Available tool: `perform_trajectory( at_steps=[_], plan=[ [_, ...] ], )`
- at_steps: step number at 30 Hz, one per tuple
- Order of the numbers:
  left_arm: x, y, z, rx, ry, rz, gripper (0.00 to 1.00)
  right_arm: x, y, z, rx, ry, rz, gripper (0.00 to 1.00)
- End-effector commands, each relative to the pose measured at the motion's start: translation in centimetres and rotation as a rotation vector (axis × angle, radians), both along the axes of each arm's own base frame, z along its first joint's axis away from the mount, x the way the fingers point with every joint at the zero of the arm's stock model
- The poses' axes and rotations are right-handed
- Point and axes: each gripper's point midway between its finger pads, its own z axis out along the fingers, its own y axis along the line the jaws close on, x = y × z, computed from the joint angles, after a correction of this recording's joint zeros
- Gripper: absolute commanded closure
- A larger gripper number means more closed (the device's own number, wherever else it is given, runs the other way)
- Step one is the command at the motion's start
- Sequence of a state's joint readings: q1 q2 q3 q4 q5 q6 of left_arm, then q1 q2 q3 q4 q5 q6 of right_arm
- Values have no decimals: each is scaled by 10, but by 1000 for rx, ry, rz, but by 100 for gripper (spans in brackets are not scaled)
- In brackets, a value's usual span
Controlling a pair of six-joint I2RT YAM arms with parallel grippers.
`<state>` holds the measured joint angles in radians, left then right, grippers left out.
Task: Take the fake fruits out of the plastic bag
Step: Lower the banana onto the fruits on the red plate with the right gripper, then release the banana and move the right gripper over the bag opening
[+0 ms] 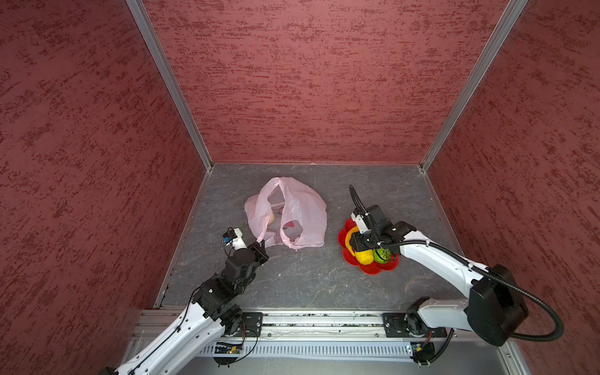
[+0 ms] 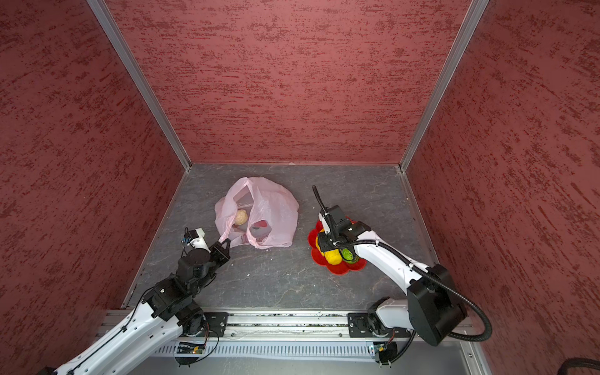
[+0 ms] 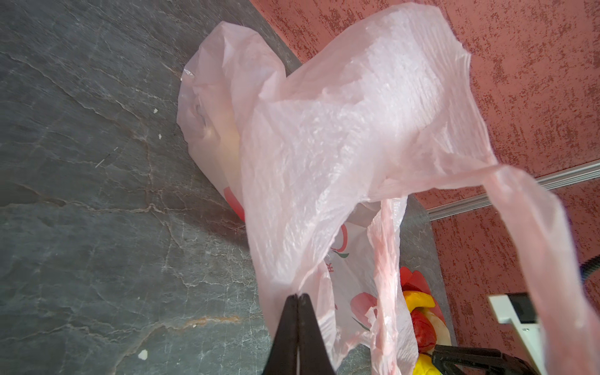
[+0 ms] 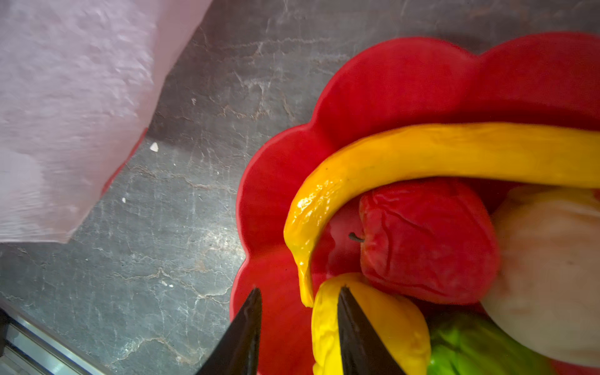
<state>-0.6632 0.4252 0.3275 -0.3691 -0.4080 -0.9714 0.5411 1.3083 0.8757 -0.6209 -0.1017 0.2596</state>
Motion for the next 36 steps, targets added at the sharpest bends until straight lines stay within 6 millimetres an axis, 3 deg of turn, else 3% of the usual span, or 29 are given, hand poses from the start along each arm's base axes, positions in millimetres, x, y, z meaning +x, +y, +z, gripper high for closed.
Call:
perform_trajectory(
  at_steps=[1, 8, 13, 18, 24, 28, 33, 36],
  plan=[
    [-2, 11, 1, 44, -2, 34, 100, 12, -1, 41, 39, -89, -35, 59],
    [-6, 37, 8, 87, -22, 150, 100, 31, 33, 112, 186, -234, -4, 59],
    [-5, 41, 8, 101, -9, 175, 100, 38, 101, 170, 319, -359, 115, 59],
    [-6, 38, -2, 95, 40, 180, 100, 31, 172, 215, 478, -428, 255, 58],
    [-6, 33, -5, 81, 53, 168, 100, 25, 245, 208, 609, -356, 371, 62],
    [-7, 31, 0, 71, 42, 160, 100, 21, 283, 185, 614, -292, 430, 65],
    [-13, 39, 10, 57, 24, 186, 100, 21, 314, 147, 582, -212, 467, 67],
    [-18, 47, 13, 34, 14, 217, 100, 28, 321, 128, 545, -185, 452, 69]
  ],
)
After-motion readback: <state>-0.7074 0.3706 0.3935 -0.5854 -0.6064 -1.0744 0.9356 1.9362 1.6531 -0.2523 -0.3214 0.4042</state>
